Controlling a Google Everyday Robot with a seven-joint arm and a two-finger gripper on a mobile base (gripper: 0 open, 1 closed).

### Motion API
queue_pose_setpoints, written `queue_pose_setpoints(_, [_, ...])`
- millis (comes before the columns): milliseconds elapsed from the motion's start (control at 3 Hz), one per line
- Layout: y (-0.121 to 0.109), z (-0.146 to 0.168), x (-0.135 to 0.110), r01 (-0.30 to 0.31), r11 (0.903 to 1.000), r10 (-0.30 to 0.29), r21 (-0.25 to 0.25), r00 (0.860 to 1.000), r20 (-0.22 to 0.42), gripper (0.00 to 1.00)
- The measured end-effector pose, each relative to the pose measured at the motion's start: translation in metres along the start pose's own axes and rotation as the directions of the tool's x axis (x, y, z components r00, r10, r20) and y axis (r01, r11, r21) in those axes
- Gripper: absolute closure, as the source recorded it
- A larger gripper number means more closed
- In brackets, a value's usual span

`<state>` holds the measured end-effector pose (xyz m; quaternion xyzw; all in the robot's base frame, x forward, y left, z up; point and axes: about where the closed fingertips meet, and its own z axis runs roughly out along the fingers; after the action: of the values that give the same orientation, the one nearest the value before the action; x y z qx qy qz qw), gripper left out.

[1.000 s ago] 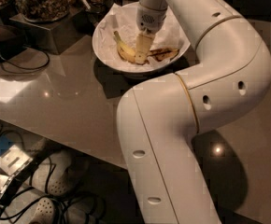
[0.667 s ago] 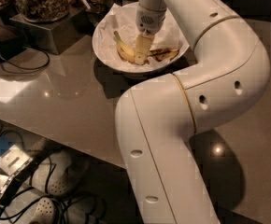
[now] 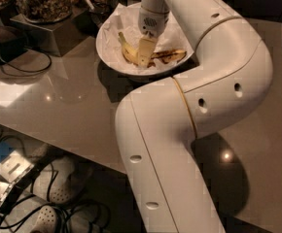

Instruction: Pick banana from white bowl

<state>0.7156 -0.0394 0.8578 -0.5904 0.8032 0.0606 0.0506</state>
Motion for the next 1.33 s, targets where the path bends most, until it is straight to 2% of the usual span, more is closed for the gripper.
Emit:
queue_pose_setpoints(333, [0.0002,0.0011,-0.0005,0.003,1.0000,-0.003,-0.002,1.000,-0.003,0.47])
queue_pose_setpoints(667, [0.0011,-0.0013,0.0007,0.007,1.0000,-0.007,0.001,1.000,-0.011,0.65])
queue_pose_setpoints(1000, [0.0011,-0.0013,0.0008,0.007,1.0000,-0.007,0.001,1.000,-0.011,0.89])
queue_pose_setpoints(1333, [0.0011,-0.0013,0.0007,0.007,1.0000,-0.007,0.002,1.000,-0.011,1.00])
